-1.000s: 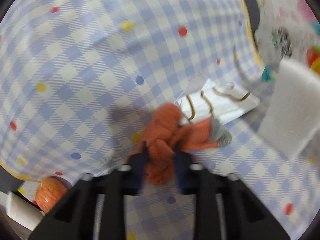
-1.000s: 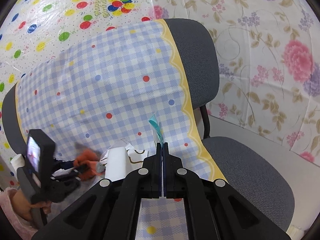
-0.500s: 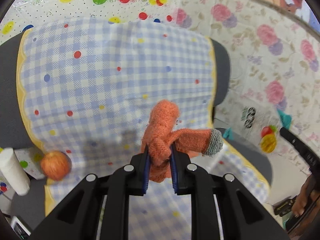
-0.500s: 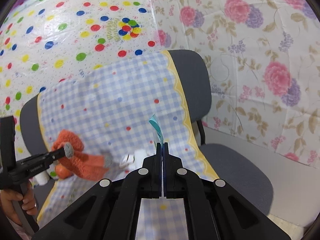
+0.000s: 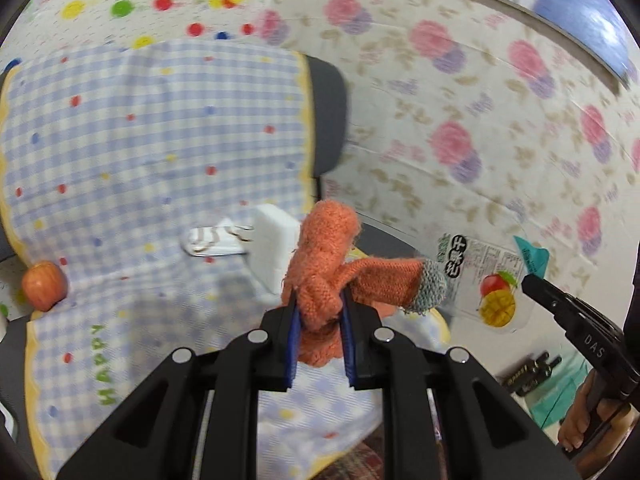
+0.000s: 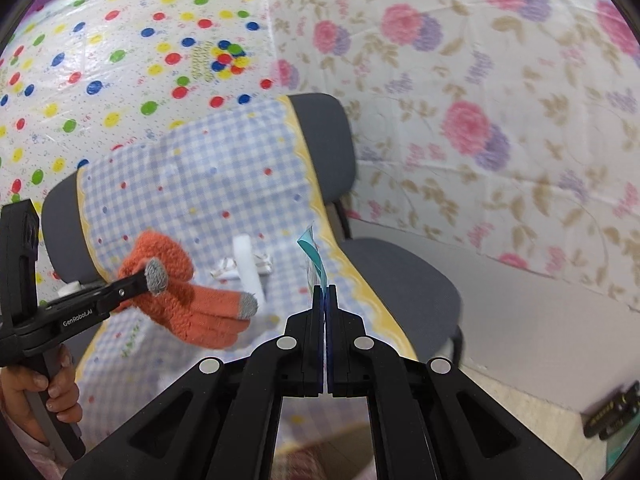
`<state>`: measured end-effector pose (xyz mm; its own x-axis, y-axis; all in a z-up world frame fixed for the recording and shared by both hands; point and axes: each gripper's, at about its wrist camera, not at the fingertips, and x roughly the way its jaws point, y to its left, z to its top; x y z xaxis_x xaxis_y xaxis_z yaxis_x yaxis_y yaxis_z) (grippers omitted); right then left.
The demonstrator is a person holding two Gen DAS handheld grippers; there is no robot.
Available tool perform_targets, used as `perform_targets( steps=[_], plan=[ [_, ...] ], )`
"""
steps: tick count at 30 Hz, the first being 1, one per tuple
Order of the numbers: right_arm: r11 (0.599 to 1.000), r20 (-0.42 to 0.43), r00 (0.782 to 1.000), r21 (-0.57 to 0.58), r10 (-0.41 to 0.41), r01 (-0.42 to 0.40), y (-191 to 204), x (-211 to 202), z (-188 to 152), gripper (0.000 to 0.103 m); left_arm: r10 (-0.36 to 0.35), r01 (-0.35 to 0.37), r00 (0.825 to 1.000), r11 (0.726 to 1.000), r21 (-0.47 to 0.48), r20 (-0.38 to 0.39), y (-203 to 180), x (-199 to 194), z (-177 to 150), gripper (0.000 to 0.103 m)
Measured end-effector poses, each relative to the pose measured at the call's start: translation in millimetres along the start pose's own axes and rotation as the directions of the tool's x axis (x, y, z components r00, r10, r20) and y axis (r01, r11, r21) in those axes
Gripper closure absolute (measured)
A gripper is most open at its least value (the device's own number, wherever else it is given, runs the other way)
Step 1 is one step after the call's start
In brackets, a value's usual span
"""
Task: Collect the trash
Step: 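Carry the glove and packet over the pink bin and open both tools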
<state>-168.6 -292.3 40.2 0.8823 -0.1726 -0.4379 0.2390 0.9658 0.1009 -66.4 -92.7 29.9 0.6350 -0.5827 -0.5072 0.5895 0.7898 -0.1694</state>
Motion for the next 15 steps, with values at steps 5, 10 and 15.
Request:
perform_targets(
  steps=[5,10,15],
  plan=[
    [0.998,-0.016,0.998,0.013,-0.06,0.06,-21.4,-31.9,-21.9,0.102,-0.077,0.078,0.997,0.994,0.073,-0.018,-44.3,8.5,-19.0,0.087],
    [0.988,-0.03,0.989,0.033,-0.147,0.148,-43.7,-64.5,-47.2,0.102,-0.144,0.15,0.988,0.979,0.135,-0.057,-83.6,16.5,-41.9,0.087],
    [0.973,-0.071,0.974,0.068,-0.217,0.222,-62.4,-84.9,-69.0,0.102,-0.194,0.212,0.974,0.962,0.171,-0.118,-110.5,26.9,-63.5,0.087]
  ],
)
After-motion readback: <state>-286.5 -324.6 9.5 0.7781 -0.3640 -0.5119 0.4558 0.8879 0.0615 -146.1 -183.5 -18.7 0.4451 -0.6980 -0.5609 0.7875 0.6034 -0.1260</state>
